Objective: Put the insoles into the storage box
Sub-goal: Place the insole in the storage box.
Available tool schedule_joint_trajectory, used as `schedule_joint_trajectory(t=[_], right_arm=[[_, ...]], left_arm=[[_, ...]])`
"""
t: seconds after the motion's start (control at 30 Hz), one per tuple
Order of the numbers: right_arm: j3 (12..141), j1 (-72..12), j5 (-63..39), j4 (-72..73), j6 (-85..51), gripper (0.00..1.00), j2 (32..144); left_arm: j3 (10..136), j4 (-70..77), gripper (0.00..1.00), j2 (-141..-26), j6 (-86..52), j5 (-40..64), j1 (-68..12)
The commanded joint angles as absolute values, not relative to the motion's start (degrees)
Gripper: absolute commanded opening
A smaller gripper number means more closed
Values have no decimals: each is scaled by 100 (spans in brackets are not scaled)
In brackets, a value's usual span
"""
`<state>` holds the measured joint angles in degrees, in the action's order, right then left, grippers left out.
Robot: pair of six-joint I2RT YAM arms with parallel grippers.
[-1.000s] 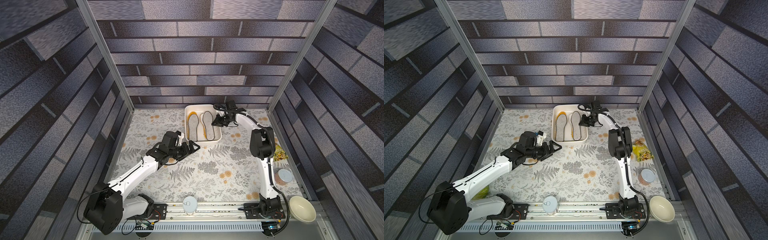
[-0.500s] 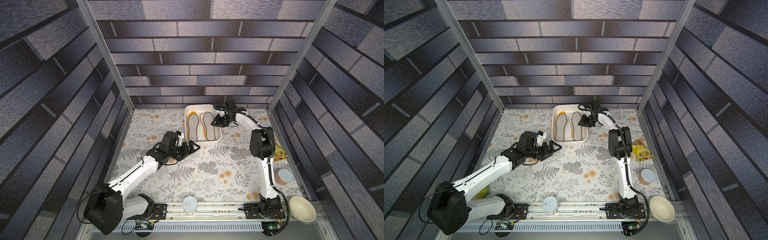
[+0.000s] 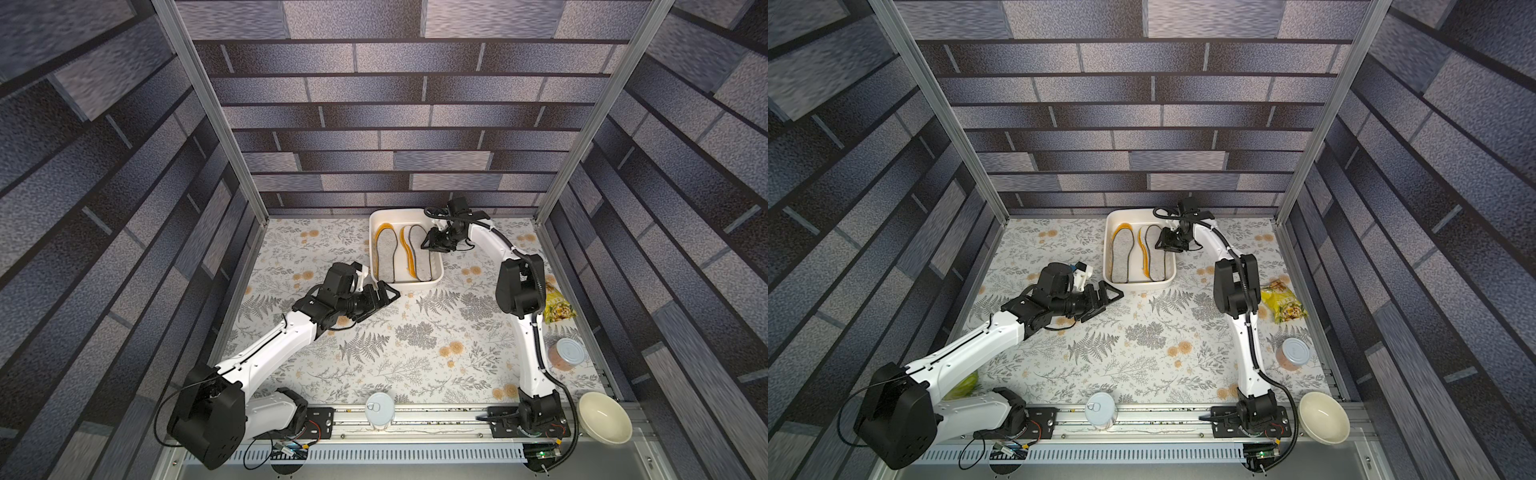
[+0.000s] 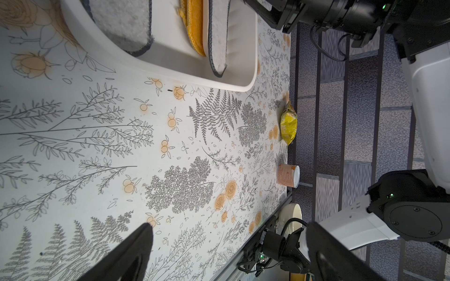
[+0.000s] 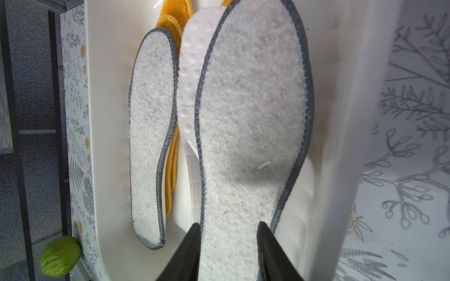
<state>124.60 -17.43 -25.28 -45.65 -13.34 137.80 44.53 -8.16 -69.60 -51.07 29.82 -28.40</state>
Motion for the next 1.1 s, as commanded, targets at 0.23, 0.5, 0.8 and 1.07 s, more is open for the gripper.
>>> schedule_joint_trajectory(t=[0.23,0.5,0.8,1.07], right_arm=[[12640,-2082,-1623,-5047,-1593,61,13792],[12730,-2216,-1136,-5251,-1842,75,13813],[12586,-2245,-745,-5109,-2070,83,13579],[12849,-2320,-543,-5242,-2296,90,13824]], left_arm=[[4392,-607,100,-7038,-5120,3111,-2830],[4366,-633,100,-6985,-5095,3120,-2821],[4327,-633,100,-6937,-5102,3103,-2813],[4298,-651,100,-6876,-5099,3085,-2795]])
